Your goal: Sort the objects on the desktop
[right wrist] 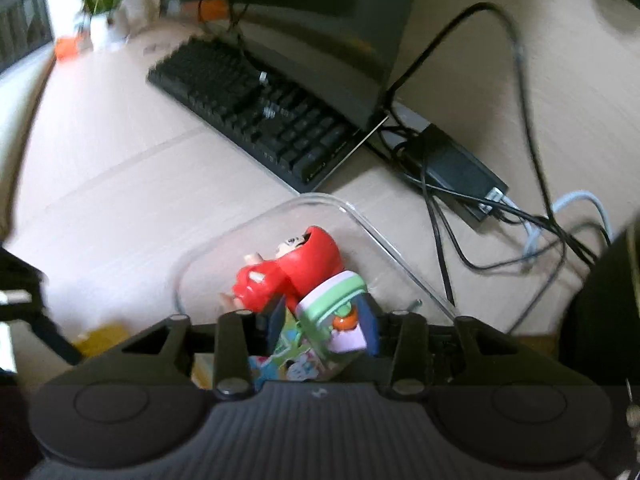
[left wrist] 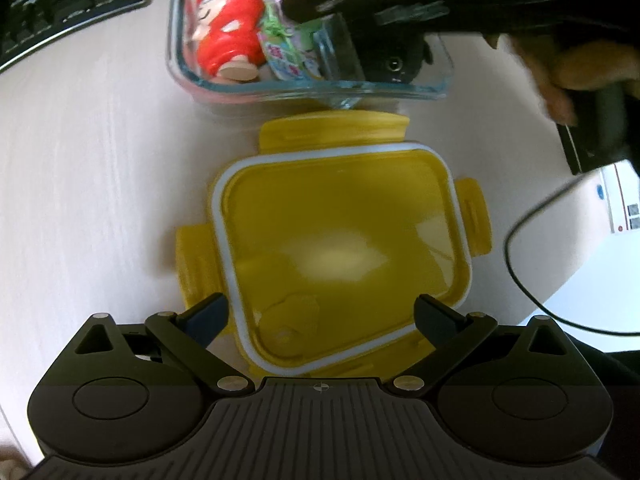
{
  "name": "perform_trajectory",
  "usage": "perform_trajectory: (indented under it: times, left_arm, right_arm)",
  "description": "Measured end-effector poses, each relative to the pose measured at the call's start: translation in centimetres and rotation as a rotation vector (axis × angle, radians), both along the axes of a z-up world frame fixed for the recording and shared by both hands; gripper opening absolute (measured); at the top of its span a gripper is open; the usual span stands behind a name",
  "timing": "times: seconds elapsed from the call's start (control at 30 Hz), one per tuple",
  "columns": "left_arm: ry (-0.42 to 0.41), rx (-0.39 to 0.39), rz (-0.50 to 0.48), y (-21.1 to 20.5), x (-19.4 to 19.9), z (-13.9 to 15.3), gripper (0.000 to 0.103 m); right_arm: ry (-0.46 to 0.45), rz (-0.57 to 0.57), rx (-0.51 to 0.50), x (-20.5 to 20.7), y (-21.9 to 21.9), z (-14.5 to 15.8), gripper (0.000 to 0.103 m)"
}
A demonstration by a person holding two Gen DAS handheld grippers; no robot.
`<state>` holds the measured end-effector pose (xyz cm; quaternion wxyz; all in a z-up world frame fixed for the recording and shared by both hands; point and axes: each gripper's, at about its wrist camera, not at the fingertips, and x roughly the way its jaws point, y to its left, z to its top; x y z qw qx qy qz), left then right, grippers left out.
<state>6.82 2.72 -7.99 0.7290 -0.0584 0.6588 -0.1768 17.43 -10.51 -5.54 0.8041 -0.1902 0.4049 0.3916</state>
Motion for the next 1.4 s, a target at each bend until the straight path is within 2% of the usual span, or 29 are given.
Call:
perform_trajectory:
  times: [0.03, 0.1, 0.17, 0.23, 0.27, 0.37, 0.4, 0.47, 0.53, 0.63, 0.77, 0.87, 0.93, 0.97, 1.07, 1.13, 1.23, 1.3, 1.33, 1.4]
  left_arm:
    - [0.002, 0.001, 0.004, 0.1, 0.1, -0.1, 0.101]
    - [0.002, 0.0, 0.004, -0.1, 0.2, -0.2, 0.101]
    - [-0.001, -0.004, -0.009, -0.5, 0.3, 0.0, 0.101]
    - [-0.006, -0.006, -0.031, -1.0, 0.3, 0.2, 0.101]
    - [-0.008, -0.006, -0.042, -1.2, 0.3, 0.3, 0.101]
    - [-0.01, -0.002, -0.071, -1.7, 0.1, 0.5, 0.101]
    - [-0.011, 0.001, -0.077, -1.8, 0.0, 0.5, 0.101]
    - [-0.012, 0.007, -0.078, -1.8, 0.0, 0.5, 0.101]
    - [-0.011, 0.009, -0.067, -1.5, 0.0, 0.5, 0.101]
    - [-0.005, 0.011, -0.044, -1.1, 0.1, 0.2, 0.101]
    - [-0.002, 0.003, -0.037, -1.1, 0.1, 0.0, 0.101]
    - [-0.004, -0.001, -0.039, -1.2, 0.0, 0.0, 0.101]
    - [0.0, -0.005, -0.032, -1.1, 0.0, 0.0, 0.101]
    - [0.004, -0.005, -0.027, -1.1, 0.1, -0.1, 0.101]
    - [0.012, -0.002, -0.022, -1.1, 0.3, -0.3, 0.101]
    - [0.01, 0.001, -0.031, -1.4, 0.4, -0.3, 0.101]
    - [-0.001, -0.002, -0.056, -1.8, 0.2, 0.1, 0.101]
    - [-0.008, 0.001, -0.063, -1.8, 0.0, 0.2, 0.101]
    - [-0.009, 0.004, -0.062, -1.7, -0.1, 0.3, 0.101]
    - [-0.005, 0.002, -0.044, -1.2, -0.1, 0.2, 0.101]
  right_arm:
    - [0.011, -0.04, 0.033, 0.0, -0.9, 0.7, 0.056]
    - [0.038, -0.152, 0.078, 0.5, -2.6, 1.7, 0.055]
    - [0.08, -0.275, 0.115, 1.1, -4.3, 2.2, 0.05]
    - [0.186, -0.391, 0.176, 2.2, -5.9, 1.8, 0.037]
    - [0.233, -0.442, 0.204, 2.7, -6.6, 1.5, 0.034]
    - [0.273, -0.477, 0.228, 3.3, -6.4, 0.3, 0.032]
    - [0.277, -0.48, 0.225, 3.5, -6.1, -0.1, 0.031]
    - [0.302, -0.471, 0.229, 3.9, -5.4, -0.8, 0.022]
    - [0.293, -0.448, 0.206, 4.1, -4.5, -1.1, 0.005]
    - [0.234, -0.396, 0.152, 4.9, -2.8, -1.7, 0.005]
    - [0.222, -0.356, 0.099, 5.4, -2.0, -1.8, 0.007]
    - [0.217, -0.338, 0.07, 5.3, -2.3, -1.8, 0.021]
    - [0.214, -0.34, 0.109, 4.7, -2.9, -1.2, 0.034]
    - [0.198, -0.34, 0.118, 4.2, -3.0, -0.7, 0.035]
    - [0.084, -0.276, 0.093, 2.1, -1.9, 0.7, 0.036]
    - [0.046, -0.242, 0.095, 1.0, -0.7, 0.8, 0.036]
    - [-0.005, -0.219, 0.037, 0.3, 1.7, -0.5, 0.036]
    - [-0.079, -0.208, -0.031, 0.1, 2.9, -1.6, 0.035]
    - [-0.096, -0.186, -0.061, 0.1, 3.3, -1.9, 0.034]
    - [-0.091, -0.145, -0.057, -0.1, 2.9, -1.5, 0.031]
